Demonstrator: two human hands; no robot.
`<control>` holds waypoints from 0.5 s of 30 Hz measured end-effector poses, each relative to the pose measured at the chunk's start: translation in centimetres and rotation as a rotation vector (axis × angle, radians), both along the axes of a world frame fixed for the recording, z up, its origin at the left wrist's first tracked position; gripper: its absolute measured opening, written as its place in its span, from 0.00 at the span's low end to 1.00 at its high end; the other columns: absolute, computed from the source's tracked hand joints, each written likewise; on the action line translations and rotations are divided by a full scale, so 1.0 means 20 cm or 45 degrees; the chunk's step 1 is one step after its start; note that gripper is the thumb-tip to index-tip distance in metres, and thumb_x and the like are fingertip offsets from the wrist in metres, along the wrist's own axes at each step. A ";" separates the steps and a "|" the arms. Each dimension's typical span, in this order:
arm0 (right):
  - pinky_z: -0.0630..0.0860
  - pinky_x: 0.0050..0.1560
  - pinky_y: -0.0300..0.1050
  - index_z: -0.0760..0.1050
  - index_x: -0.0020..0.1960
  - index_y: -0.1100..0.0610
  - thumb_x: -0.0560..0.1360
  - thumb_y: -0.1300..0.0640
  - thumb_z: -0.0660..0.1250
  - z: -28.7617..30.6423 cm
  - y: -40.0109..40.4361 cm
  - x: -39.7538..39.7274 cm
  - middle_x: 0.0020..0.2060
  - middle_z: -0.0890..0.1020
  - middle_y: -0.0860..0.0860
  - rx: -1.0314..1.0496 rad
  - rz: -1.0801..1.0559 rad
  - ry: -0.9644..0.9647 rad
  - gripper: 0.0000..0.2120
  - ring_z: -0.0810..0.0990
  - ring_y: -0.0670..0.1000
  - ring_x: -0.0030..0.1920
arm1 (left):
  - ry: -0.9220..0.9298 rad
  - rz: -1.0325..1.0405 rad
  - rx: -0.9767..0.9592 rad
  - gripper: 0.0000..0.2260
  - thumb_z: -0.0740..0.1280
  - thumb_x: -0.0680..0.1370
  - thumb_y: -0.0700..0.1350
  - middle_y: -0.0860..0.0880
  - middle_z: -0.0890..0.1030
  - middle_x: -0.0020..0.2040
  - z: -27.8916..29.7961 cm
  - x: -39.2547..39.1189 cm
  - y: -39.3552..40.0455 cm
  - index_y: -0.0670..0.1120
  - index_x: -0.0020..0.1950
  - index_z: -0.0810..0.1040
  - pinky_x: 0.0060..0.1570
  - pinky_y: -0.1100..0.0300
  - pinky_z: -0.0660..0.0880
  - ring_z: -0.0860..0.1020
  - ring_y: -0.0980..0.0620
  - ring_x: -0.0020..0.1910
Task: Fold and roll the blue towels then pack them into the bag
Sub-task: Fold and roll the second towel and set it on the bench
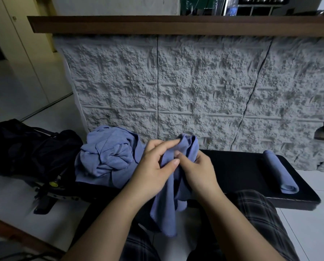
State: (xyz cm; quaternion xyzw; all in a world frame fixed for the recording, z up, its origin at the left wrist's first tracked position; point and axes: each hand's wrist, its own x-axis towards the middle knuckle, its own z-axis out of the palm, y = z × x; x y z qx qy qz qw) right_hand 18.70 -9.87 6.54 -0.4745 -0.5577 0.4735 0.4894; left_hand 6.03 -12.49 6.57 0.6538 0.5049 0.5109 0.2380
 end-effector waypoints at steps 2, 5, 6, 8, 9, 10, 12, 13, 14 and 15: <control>0.74 0.39 0.45 0.77 0.43 0.64 0.75 0.57 0.67 0.00 0.01 0.02 0.36 0.82 0.57 -0.031 -0.103 0.076 0.08 0.79 0.50 0.38 | -0.074 -0.029 -0.104 0.20 0.68 0.75 0.37 0.52 0.72 0.51 -0.01 0.00 0.00 0.62 0.55 0.71 0.48 0.65 0.73 0.75 0.58 0.44; 0.75 0.42 0.51 0.77 0.47 0.65 0.75 0.54 0.67 0.00 0.04 0.06 0.37 0.81 0.61 -0.123 -0.205 0.196 0.12 0.79 0.55 0.39 | -0.013 -0.083 -0.307 0.12 0.68 0.75 0.42 0.50 0.75 0.46 -0.04 0.01 -0.02 0.56 0.51 0.70 0.47 0.59 0.73 0.73 0.55 0.40; 0.76 0.43 0.54 0.77 0.47 0.65 0.75 0.53 0.67 0.00 0.05 0.08 0.39 0.81 0.64 -0.138 -0.216 0.213 0.14 0.80 0.57 0.40 | 0.047 -0.093 -0.351 0.10 0.68 0.76 0.43 0.52 0.74 0.44 -0.05 0.01 -0.03 0.55 0.49 0.70 0.46 0.63 0.72 0.71 0.58 0.38; 0.76 0.44 0.56 0.76 0.45 0.66 0.73 0.51 0.68 0.00 0.06 0.11 0.41 0.81 0.65 -0.132 -0.228 0.257 0.16 0.80 0.58 0.41 | 0.157 -0.105 -0.399 0.06 0.66 0.77 0.45 0.57 0.72 0.38 -0.06 0.01 -0.04 0.54 0.45 0.69 0.40 0.68 0.68 0.68 0.63 0.33; 0.75 0.42 0.54 0.75 0.44 0.66 0.72 0.51 0.68 0.00 0.06 0.11 0.39 0.80 0.64 -0.119 -0.236 0.272 0.16 0.79 0.57 0.40 | 0.216 -0.106 -0.421 0.07 0.65 0.77 0.46 0.58 0.71 0.34 -0.07 0.00 -0.04 0.53 0.42 0.69 0.37 0.67 0.67 0.67 0.62 0.31; 0.74 0.40 0.51 0.76 0.42 0.64 0.73 0.52 0.67 0.00 0.06 0.11 0.37 0.80 0.61 -0.107 -0.247 0.277 0.14 0.78 0.56 0.38 | 0.268 -0.094 -0.442 0.08 0.63 0.78 0.47 0.57 0.69 0.31 -0.08 0.00 -0.04 0.52 0.39 0.68 0.35 0.65 0.65 0.66 0.61 0.30; 0.72 0.39 0.48 0.75 0.40 0.60 0.75 0.55 0.66 -0.01 0.06 0.12 0.34 0.79 0.57 -0.114 -0.269 0.275 0.09 0.77 0.53 0.36 | 0.265 -0.024 -0.447 0.10 0.60 0.79 0.49 0.55 0.65 0.30 -0.08 -0.01 -0.04 0.50 0.39 0.66 0.35 0.60 0.63 0.63 0.58 0.29; 0.71 0.37 0.47 0.73 0.38 0.57 0.75 0.56 0.65 -0.01 0.06 0.13 0.32 0.78 0.55 -0.130 -0.270 0.278 0.08 0.76 0.52 0.34 | 0.217 0.039 -0.424 0.10 0.59 0.80 0.49 0.55 0.64 0.31 -0.08 -0.01 -0.03 0.49 0.40 0.65 0.34 0.59 0.63 0.62 0.58 0.28; 0.68 0.35 0.47 0.69 0.35 0.56 0.75 0.58 0.64 -0.02 0.06 0.14 0.29 0.75 0.54 -0.149 -0.267 0.274 0.10 0.73 0.52 0.31 | 0.165 0.116 -0.377 0.09 0.58 0.80 0.48 0.54 0.64 0.31 -0.07 -0.01 -0.03 0.47 0.41 0.65 0.33 0.60 0.62 0.62 0.59 0.27; 0.65 0.32 0.45 0.65 0.33 0.55 0.74 0.60 0.63 -0.03 0.06 0.16 0.26 0.71 0.52 -0.170 -0.270 0.259 0.13 0.69 0.51 0.28 | 0.116 0.201 -0.319 0.09 0.57 0.81 0.48 0.54 0.64 0.30 -0.05 0.00 -0.03 0.46 0.42 0.65 0.31 0.62 0.61 0.62 0.59 0.26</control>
